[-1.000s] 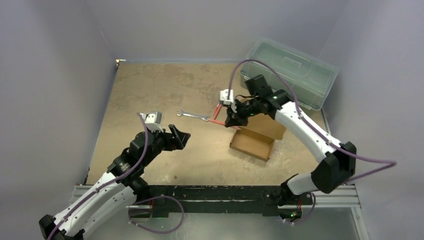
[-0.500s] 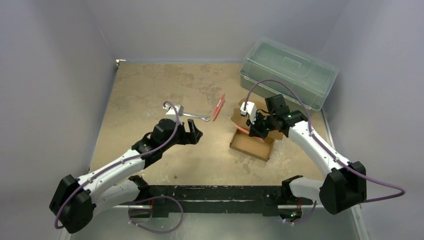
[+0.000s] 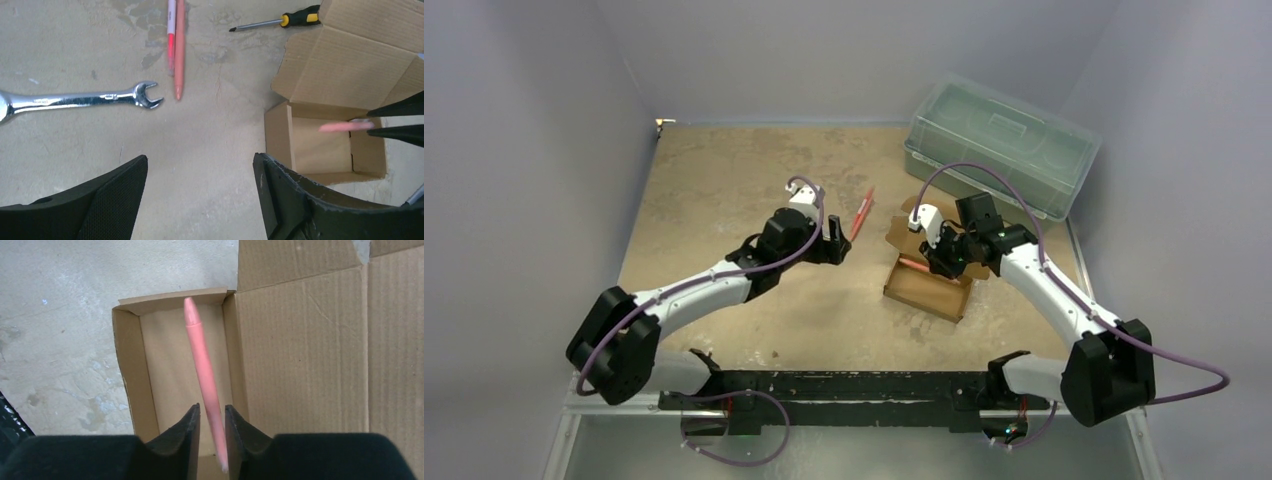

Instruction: Fold the paper box

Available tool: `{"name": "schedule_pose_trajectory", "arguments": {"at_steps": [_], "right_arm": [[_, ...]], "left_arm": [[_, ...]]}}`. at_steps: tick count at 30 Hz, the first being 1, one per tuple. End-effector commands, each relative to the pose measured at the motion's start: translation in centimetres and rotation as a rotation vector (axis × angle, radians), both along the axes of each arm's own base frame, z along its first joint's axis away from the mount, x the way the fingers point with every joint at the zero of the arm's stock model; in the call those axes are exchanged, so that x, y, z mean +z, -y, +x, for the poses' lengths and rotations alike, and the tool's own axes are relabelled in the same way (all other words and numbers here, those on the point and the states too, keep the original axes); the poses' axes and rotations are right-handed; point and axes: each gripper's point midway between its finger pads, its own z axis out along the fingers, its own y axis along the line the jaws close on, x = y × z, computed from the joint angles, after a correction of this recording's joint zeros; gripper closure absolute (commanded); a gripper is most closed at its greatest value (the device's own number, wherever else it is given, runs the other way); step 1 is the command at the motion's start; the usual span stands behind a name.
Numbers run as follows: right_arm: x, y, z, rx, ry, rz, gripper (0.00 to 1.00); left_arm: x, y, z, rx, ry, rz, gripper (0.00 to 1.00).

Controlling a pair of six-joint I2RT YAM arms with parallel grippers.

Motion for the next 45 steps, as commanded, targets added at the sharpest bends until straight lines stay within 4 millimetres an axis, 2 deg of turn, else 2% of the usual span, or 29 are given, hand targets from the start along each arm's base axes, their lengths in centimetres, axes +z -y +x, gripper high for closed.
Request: {"name": "schedule_pose_trajectory", "arguments": {"at_steps": [1, 8, 13, 19, 24, 26, 32, 39, 45], "right_arm": [[0.0, 0.1, 0.4, -0.008, 0.012, 0.009, 0.70], [0.4, -0.2, 0.3, 0.003, 0.014, 0.031, 0.54], [2.0, -0.8, 0.3, 0.013, 0.043, 0.095, 0.52], [3.2, -0.4, 0.8, -0.018, 0.079, 0.133, 0.53], [3.2, -0.3, 0.9, -0.025, 0.077, 0.135, 0.53], [3.1, -0.3, 0.9, -0.024, 0.076, 0.135, 0.53], [3.0, -0.3, 0.9, -0.024, 0.070, 0.136, 0.53], [3.0, -0.3, 0.8, -0.022, 0.067, 0.138, 0.53], [3.0, -0.4, 0.8, -0.019, 0.067, 0.139, 0.53]], "left_arm": [[2.7, 2.1, 3.0, -0.032, 0.101, -0.008, 0.25], [0.9, 3.3, 5.5, -0.024, 0.082, 0.061, 0.36], [-1.1, 4.8, 7.3, -0.013, 0.055, 0.125, 0.52], [-4.2, 5.9, 9.4, 0.032, 0.008, 0.235, 0.68], [-5.9, 6.6, 10.8, 0.051, -0.018, 0.294, 0.72], [-7.0, 6.5, 10.7, 0.046, -0.044, 0.331, 0.72], [-8.6, 6.7, 11.2, 0.042, -0.065, 0.385, 0.74], [-9.2, 6.9, 11.2, 0.033, -0.079, 0.399, 0.77], [-9.3, 7.7, 10.4, 0.000, -0.097, 0.381, 0.80]]}}
